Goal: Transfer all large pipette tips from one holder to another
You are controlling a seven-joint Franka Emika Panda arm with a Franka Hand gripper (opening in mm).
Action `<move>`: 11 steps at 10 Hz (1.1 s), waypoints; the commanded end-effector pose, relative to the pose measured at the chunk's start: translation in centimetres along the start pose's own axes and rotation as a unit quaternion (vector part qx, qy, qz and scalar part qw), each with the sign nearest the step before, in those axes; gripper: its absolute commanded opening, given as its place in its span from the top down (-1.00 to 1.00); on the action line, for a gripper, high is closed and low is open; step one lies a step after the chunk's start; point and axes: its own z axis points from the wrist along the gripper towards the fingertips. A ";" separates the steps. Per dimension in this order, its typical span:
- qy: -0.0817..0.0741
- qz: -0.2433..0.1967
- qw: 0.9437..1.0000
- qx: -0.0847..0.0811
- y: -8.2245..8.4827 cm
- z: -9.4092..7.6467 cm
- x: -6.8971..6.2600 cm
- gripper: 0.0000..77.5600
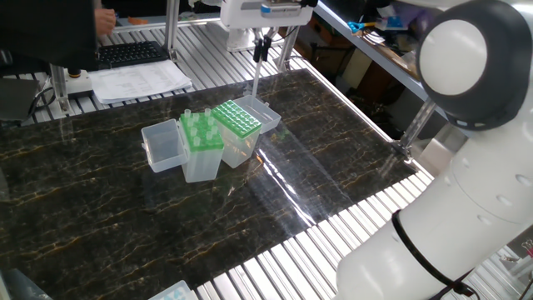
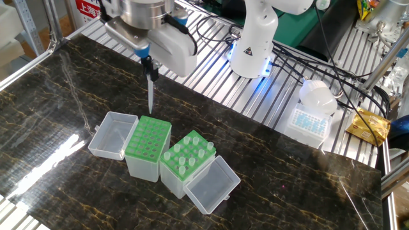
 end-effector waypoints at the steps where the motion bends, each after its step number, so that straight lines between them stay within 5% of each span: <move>1: -0.011 -0.010 1.000 -0.004 -0.8 1.1 -0.3 0.97; 11: -0.021 -0.018 1.000 -0.012 -1.9 3.4 0.5 0.97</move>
